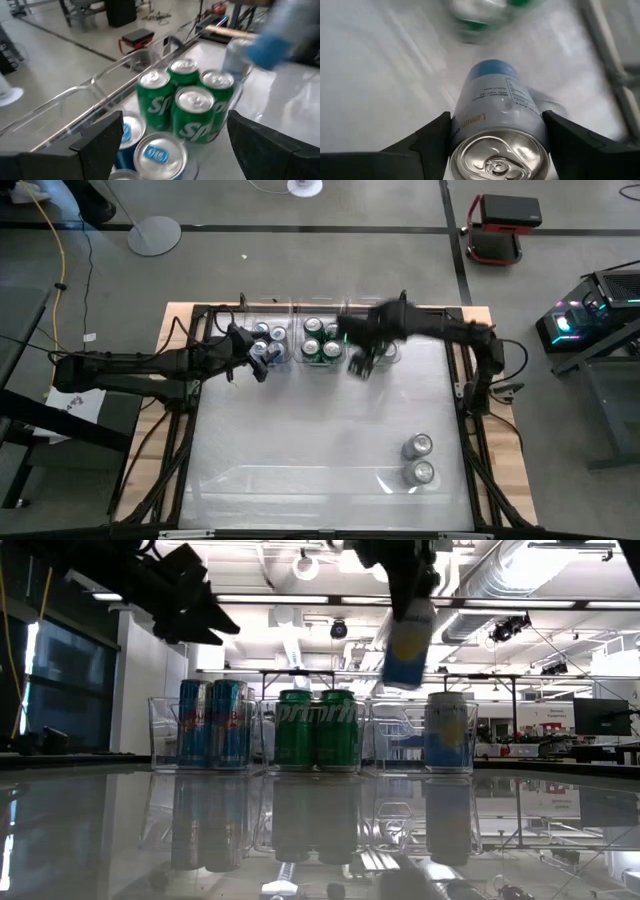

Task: Sort soda cans
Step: Put the bottom left blue-white soda can into the right transparent bin

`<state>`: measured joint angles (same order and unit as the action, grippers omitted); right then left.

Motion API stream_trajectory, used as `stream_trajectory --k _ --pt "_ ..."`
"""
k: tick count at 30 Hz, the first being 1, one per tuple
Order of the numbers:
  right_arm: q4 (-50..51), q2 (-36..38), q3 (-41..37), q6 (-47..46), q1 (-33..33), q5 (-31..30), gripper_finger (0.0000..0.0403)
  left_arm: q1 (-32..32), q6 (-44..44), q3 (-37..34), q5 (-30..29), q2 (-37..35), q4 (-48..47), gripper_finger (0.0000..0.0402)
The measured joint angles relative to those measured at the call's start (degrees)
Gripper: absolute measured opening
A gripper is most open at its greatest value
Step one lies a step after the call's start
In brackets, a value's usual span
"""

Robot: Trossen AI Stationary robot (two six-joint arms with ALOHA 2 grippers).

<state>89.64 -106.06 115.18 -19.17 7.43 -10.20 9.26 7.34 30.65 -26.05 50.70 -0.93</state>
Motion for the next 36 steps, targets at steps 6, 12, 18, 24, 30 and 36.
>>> stream_trajectory --k 6,12,18,24,30,36 --pt "-2.89 -1.31 0.02 7.42 11.66 4.72 0.0260 0.00 -1.12 0.01 1.61 0.00 3.00 0.0333" --pt "-3.02 -6.95 -0.19 11.67 16.31 9.31 0.0260 0.02 -1.45 0.00 1.64 0.00 2.96 0.0333" --pt "-3.00 -12.53 -0.20 15.36 16.51 10.68 0.0260 0.11 -1.50 0.00 1.64 0.00 2.98 0.0333" --pt "-3.47 -15.60 -0.18 18.87 16.64 10.89 0.0260 0.11 -1.52 0.00 1.64 0.00 2.95 0.0333" --pt "-4.32 -16.12 -0.96 20.62 16.58 11.92 0.0260 0.11 -1.52 0.00 1.64 0.00 2.95 0.0333" --pt "-4.59 -15.94 -4.99 21.31 16.66 12.76 0.0305 0.09 -1.50 0.00 1.67 0.00 2.71 0.0333"
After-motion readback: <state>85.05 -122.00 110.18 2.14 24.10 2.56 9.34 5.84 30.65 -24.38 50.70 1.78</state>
